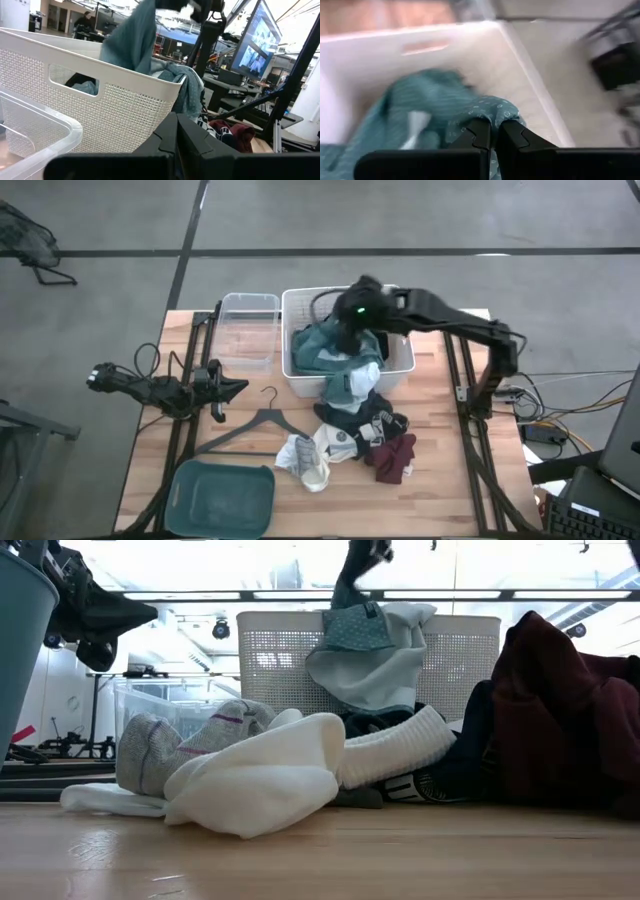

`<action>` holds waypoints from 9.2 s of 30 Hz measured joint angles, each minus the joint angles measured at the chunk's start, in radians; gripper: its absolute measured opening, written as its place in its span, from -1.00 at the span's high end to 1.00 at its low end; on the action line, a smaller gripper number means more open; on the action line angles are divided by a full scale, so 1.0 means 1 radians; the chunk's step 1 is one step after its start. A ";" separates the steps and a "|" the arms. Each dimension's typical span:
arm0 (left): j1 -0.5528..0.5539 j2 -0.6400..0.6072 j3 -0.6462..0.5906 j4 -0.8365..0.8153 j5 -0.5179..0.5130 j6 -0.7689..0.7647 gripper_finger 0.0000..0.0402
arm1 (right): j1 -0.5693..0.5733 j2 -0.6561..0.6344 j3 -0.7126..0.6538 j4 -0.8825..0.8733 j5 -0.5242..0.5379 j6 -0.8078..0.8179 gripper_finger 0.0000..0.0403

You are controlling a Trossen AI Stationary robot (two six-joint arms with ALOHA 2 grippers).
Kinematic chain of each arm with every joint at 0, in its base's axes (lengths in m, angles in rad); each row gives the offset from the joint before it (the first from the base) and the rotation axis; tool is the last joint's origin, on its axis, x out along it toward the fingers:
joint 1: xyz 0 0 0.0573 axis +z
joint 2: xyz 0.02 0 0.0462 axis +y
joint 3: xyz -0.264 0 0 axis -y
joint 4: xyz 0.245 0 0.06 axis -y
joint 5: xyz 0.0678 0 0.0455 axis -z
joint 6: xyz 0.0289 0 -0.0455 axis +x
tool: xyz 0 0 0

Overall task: Pick & Place Cloths
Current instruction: Put the green shirt into the white bin, then put the gray sock into the transparent bin

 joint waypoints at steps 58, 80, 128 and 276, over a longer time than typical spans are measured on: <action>0.000 0.000 0.000 -0.008 0.000 0.000 0.95 | 0.591 -0.057 -0.528 -0.214 0.512 -0.026 -0.26; 0.000 0.000 0.000 -0.010 0.000 0.000 0.95 | 0.589 -0.057 -0.631 0.051 0.638 -0.117 0.44; 0.000 0.000 0.000 -0.017 0.000 0.000 0.95 | -0.036 -0.118 -0.218 0.029 -0.043 0.034 0.96; 0.000 0.000 0.000 -0.024 0.000 0.000 0.95 | 0.337 -1.776 -1.929 1.161 -0.165 -0.114 0.96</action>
